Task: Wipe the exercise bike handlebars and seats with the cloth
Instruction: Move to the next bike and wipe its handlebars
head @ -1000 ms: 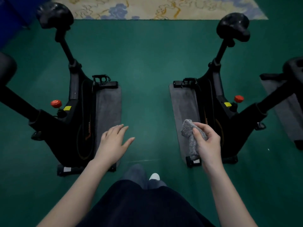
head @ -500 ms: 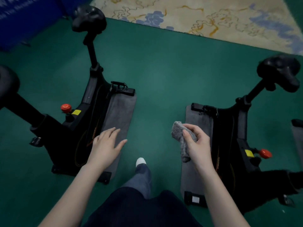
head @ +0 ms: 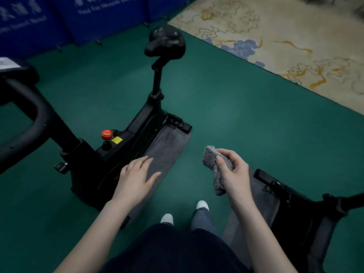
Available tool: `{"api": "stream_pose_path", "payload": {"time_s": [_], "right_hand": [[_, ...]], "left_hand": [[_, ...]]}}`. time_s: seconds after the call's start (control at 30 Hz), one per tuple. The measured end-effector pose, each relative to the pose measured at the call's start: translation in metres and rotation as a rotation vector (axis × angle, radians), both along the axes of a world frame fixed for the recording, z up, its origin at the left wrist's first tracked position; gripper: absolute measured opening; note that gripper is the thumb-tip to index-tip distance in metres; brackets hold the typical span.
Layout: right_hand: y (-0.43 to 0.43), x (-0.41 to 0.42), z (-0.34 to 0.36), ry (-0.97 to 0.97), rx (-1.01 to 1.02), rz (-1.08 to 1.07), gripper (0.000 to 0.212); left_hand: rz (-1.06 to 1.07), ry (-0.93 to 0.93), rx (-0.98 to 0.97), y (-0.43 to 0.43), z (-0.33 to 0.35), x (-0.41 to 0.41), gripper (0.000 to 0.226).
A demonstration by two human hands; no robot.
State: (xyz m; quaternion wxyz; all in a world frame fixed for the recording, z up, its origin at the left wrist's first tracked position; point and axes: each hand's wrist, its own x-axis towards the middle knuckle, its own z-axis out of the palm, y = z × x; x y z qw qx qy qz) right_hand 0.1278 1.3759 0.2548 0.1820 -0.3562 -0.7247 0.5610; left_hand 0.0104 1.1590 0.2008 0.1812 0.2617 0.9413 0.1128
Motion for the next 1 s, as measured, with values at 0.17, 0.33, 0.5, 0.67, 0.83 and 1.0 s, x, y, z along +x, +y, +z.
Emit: {"api": "stream_pose_path", "payload": {"time_s": [0.17,0.33,0.5,0.67,0.83,1.0], "right_hand": [[0.032,-0.060,-0.003,0.012,-0.012,0.221,0.019],[0.077,-0.118,-0.004,0.025,-0.019,0.471,0.019],[0.118,-0.163,-0.003,0.029,-0.038,0.650,0.020],[0.117,-0.198,0.003,0.028,-0.039,0.886,0.021],[0.093,-0.221,0.004,0.026,-0.053,1.093,0.017],[0.056,-0.236,0.007,0.045,-0.074,1.251,0.018]], "left_hand": [[0.220,-0.001,-0.011,0.014,-0.001,-0.013,0.063],[0.507,0.018,-0.003,0.041,0.002,-0.022,0.063],[0.726,0.046,-0.001,0.069,0.009,-0.019,0.063],[0.927,0.041,0.012,0.080,0.014,0.001,0.063],[1.120,0.038,0.016,0.080,0.018,0.021,0.061],[1.282,0.088,0.006,0.065,0.024,0.037,0.060]]}}
